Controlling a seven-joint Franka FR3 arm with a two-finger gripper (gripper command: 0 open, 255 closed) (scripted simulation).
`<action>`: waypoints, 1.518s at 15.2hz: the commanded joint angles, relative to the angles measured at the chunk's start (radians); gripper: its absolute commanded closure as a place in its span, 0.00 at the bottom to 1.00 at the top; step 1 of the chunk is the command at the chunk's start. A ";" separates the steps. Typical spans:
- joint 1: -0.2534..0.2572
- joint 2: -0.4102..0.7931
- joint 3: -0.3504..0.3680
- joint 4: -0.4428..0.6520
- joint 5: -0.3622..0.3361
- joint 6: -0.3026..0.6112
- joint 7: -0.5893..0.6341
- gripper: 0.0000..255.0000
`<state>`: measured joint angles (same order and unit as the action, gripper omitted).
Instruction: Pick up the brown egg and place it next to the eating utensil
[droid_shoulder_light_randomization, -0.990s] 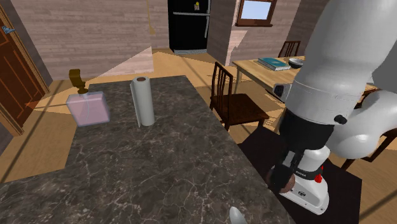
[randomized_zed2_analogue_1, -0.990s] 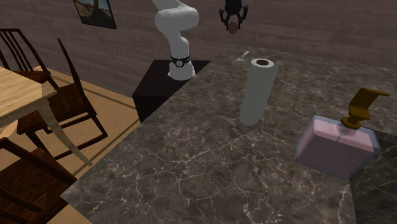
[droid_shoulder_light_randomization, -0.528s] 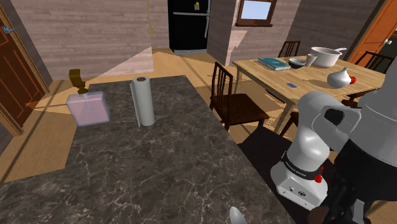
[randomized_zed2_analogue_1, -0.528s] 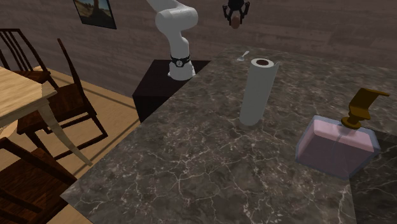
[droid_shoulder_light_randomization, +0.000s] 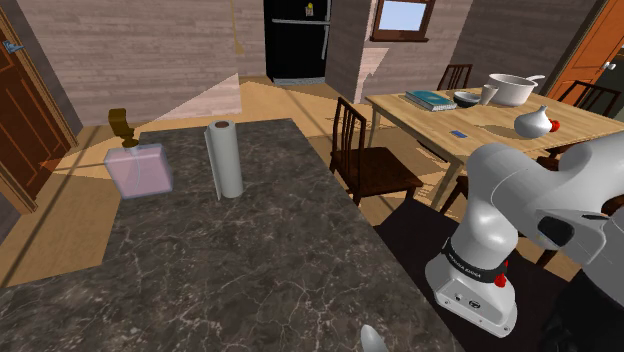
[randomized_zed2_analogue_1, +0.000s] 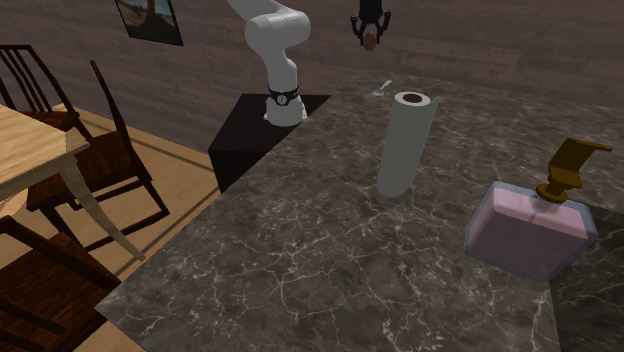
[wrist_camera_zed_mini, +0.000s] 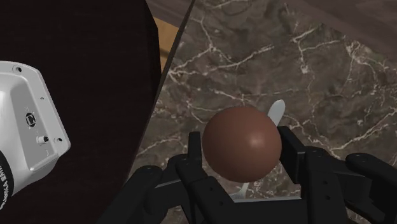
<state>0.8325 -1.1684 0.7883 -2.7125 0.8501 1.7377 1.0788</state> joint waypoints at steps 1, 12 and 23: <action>0.006 0.002 0.024 -0.019 0.023 0.023 -0.002 1.00; 0.026 0.038 0.158 -0.115 0.151 0.155 -0.036 1.00; 0.025 0.080 0.250 -0.154 0.237 0.238 -0.062 1.00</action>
<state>0.8572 -1.0888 1.0377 -2.8665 1.0867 1.9751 1.0169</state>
